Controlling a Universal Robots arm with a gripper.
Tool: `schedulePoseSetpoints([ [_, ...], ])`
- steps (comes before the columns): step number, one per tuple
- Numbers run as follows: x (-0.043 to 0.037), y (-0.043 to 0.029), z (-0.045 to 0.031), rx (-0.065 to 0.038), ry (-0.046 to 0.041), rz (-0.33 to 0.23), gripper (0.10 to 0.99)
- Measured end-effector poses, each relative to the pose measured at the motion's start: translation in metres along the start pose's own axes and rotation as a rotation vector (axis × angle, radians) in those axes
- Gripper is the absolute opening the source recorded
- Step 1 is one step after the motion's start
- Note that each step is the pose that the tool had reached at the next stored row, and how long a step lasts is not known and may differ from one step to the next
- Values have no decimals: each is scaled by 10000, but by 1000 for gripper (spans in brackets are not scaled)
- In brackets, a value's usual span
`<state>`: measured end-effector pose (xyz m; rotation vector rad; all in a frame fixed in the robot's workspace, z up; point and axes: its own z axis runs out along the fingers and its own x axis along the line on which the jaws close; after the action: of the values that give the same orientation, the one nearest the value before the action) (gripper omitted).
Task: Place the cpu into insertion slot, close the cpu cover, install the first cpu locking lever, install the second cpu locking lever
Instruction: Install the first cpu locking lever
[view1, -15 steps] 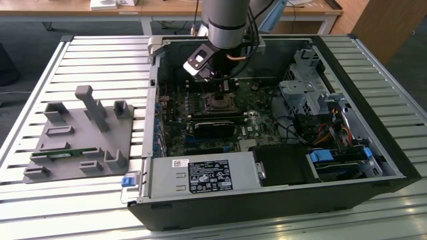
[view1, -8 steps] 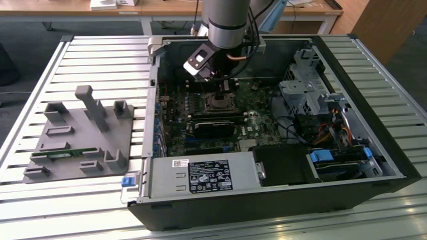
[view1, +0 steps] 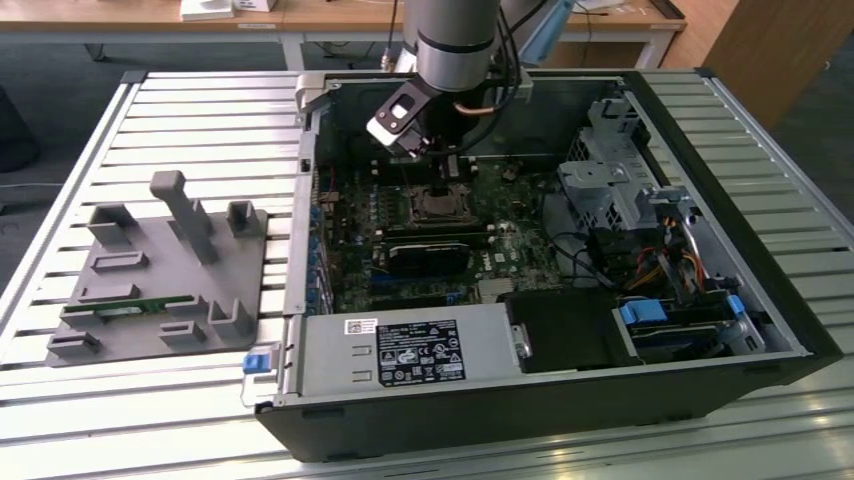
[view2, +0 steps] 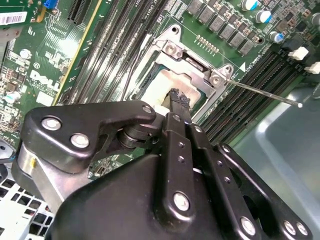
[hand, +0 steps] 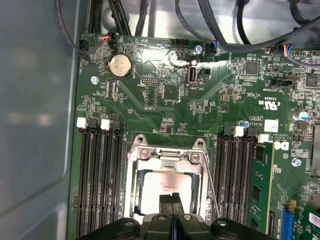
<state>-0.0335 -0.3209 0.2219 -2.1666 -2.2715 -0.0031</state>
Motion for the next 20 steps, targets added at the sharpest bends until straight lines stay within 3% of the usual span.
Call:
schedulePoseSetpoints([
  [20, 1, 0, -364, 0, 1, 0, 118],
])
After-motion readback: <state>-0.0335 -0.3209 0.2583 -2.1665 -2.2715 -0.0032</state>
